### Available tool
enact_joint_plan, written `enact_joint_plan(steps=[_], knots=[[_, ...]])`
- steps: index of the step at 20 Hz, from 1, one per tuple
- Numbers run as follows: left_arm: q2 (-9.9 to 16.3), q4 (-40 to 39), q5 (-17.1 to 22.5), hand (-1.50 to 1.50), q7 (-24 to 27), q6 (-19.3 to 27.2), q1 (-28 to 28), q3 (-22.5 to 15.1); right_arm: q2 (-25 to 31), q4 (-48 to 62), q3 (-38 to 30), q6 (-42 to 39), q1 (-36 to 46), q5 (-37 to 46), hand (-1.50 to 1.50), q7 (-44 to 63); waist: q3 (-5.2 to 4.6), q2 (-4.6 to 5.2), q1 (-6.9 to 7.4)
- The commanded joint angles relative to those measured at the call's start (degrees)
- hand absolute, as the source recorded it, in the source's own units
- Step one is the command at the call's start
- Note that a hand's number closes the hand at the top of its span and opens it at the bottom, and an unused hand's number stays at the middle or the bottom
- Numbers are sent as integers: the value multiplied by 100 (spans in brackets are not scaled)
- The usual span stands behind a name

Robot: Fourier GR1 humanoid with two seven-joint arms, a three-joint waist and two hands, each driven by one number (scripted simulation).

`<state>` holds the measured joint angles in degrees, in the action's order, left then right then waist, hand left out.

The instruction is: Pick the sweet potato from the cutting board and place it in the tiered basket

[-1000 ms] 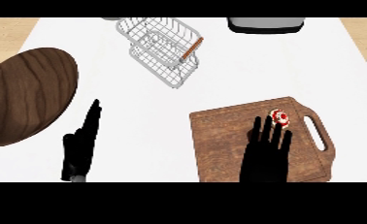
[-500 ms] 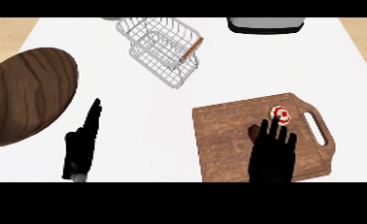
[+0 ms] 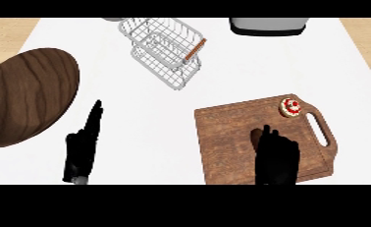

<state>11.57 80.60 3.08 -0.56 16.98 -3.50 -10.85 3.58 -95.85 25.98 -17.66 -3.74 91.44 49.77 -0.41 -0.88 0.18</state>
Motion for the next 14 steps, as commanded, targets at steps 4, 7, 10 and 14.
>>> enact_joint_plan(steps=[4, 7, 10, 14], knots=[[-83, -216, -52, 0, -28, -35, 61, 81, 479, 615, 379, 731, -11, 592, 150, -176, 42, 86, -17], [-198, -114, -100, 0, 131, -49, -155, -82, -339, 840, 552, 536, 619, -712, 150, 834, 48, 106, 81], [-33, -109, 41, 0, 150, -219, 3, 87, -344, 273, 773, 583, 497, -2047, 150, 1500, 63, 150, 192], [-108, -129, -86, 0, 42, -115, -75, -20, -348, -169, 1202, 1272, 1043, -2517, 150, 2492, 48, 105, 170]])
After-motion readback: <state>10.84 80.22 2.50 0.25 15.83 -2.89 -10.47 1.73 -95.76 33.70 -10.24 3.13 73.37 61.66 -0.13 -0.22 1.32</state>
